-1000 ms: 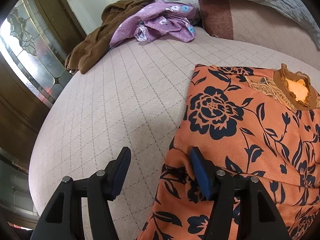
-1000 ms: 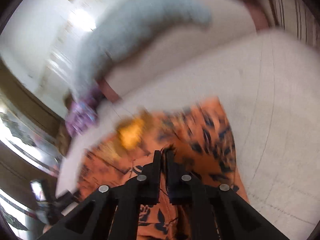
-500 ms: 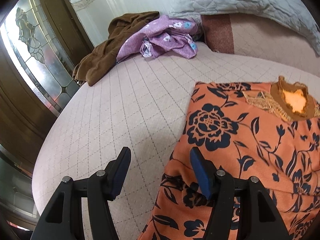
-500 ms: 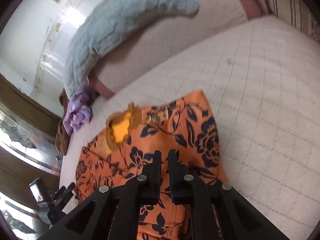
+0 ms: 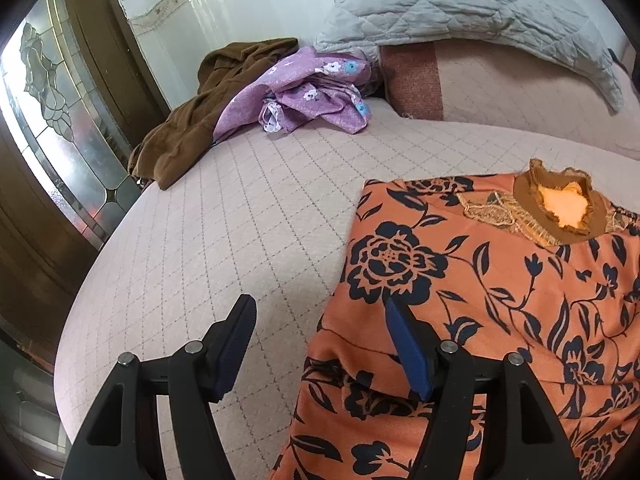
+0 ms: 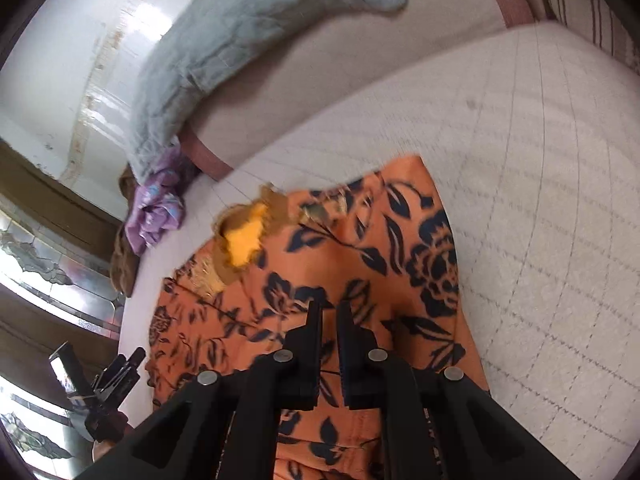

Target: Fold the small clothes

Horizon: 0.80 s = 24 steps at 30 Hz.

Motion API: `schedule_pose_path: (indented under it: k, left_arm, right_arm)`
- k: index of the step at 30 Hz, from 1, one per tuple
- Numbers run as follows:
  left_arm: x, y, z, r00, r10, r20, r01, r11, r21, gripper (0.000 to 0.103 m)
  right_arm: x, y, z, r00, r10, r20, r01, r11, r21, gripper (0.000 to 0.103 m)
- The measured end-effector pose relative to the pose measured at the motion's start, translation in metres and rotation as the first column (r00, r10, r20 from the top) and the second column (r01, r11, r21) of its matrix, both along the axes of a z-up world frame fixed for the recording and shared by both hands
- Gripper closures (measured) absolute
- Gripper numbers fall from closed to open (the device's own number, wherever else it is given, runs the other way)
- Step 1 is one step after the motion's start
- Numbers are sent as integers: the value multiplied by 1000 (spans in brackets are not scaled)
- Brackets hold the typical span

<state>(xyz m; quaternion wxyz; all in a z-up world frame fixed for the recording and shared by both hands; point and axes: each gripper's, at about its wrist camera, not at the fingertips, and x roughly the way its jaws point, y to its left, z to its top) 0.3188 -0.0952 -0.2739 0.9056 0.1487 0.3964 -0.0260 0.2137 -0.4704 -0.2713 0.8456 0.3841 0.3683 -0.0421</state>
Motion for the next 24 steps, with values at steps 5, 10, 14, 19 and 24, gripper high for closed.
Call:
schedule_pose_path:
  k: [5,10,14,19,24]
  left_arm:
    - [-2,-4,0,1000,-23,8,23,1000,10,29]
    - [-2,-5,-2,1000,-27,1,27,1000,12,29]
    - [-2,-5,-3,1000,-28,-1,28,1000,13,29]
    - [-2,-8,-6,999,-32,-11,33,999,14,29]
    - [-2,-8,-7,999,-31,-12,31,999,25,29]
  right_arm:
    - [-7,-5,-5,997,-72,26,71,997,15,20]
    - [-4,-15,-19,998,-54,18,51,989,139,35]
    - [2,-17,-29,997,-67,-37,70,992,105,40]
    - [11,-15,-44,998,-43,-46,48,990,131,45]
    - [16,1,-38,996,-41,-73,40,999,-17,93]
